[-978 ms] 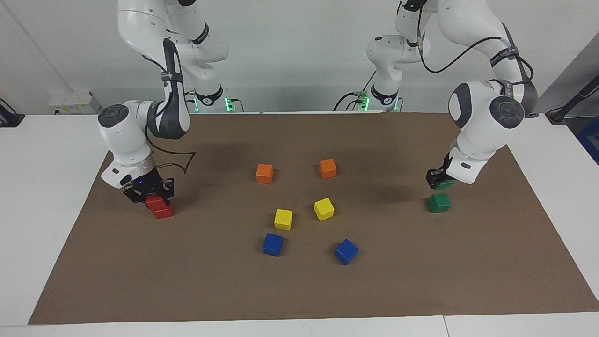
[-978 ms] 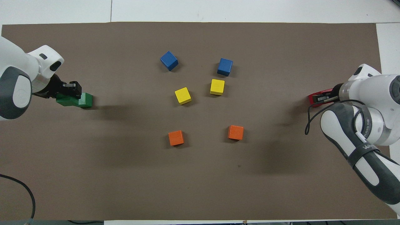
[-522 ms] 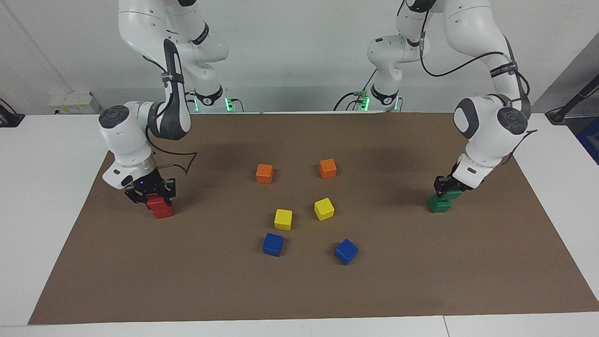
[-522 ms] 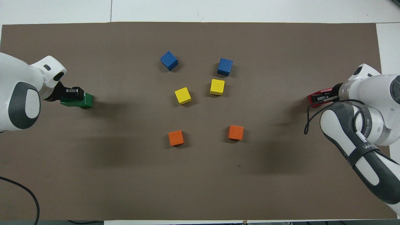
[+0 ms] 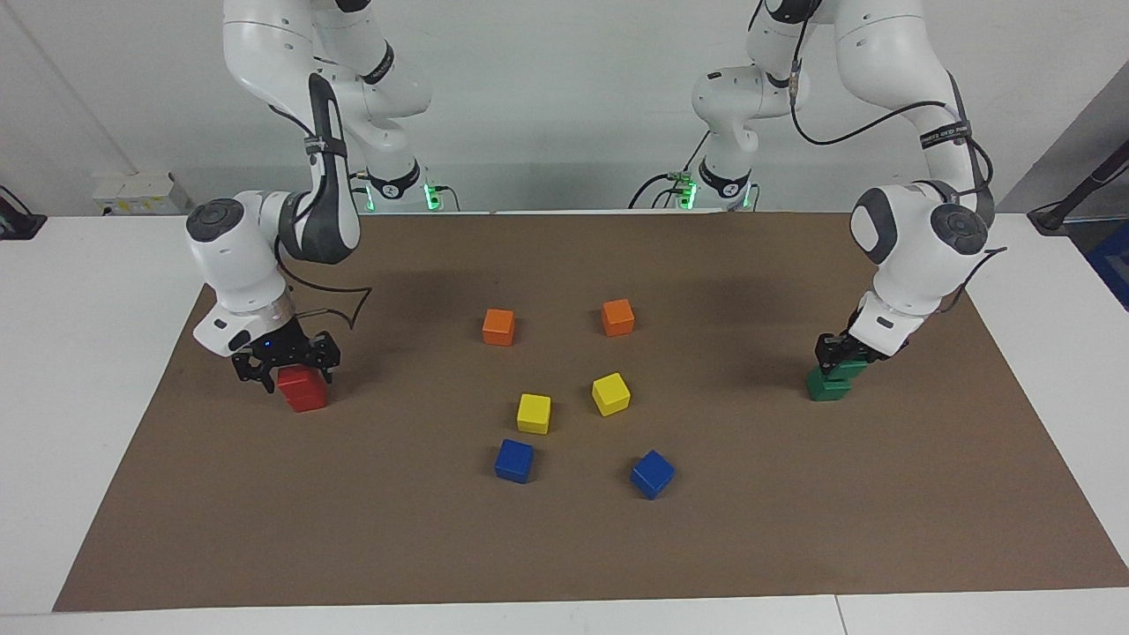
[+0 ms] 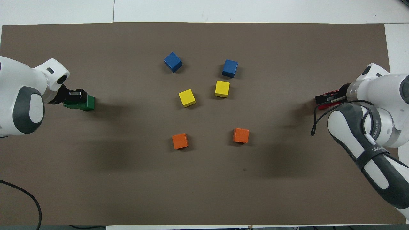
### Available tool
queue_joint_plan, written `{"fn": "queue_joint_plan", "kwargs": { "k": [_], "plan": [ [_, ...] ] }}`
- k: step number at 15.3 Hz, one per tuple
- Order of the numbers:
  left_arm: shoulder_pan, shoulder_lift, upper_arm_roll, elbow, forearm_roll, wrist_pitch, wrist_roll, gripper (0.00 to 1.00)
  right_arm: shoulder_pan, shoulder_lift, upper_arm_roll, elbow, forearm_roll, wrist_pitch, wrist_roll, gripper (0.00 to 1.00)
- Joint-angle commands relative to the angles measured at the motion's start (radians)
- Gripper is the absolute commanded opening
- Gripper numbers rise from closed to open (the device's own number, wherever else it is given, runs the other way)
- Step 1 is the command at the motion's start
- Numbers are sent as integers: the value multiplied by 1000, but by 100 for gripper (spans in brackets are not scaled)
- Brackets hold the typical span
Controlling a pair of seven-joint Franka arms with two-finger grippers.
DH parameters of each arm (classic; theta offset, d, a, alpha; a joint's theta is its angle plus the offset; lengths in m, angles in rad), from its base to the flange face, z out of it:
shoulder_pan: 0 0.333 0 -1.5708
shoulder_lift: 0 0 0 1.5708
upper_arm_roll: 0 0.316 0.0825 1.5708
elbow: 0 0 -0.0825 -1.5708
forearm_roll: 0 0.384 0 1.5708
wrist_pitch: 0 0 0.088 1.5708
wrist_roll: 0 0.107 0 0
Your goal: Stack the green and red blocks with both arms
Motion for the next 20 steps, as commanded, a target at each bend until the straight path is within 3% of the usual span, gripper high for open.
{"fn": "queue_joint_plan", "kwargs": {
  "k": [1,7,8,9,10,17,20],
  "plan": [
    [4,3,-1,-35,-17,50,20,0,-4,-12,7,149,0,-210,-11,100],
    [4,5,-1,-37,-17,50,20,0,22,-56,8,421,-4,-640,30,100],
    [4,5,-1,-44,-17,53,20,18,25,-73,8,442,-7,-695,50,100],
    [4,3,-1,-55,-17,62,20,46,36,-95,8,454,-19,-746,58,100],
    [4,3,-1,-63,-17,73,20,99,51,-115,8,458,-35,-780,64,100],
    [4,-22,4,-55,-15,36,22,100,51,-172,10,458,-49,-878,71,100],
    [4,-64,4,62,-14,-170,22,100,41,-172,10,456,-62,-880,71,100]
  ]
}}
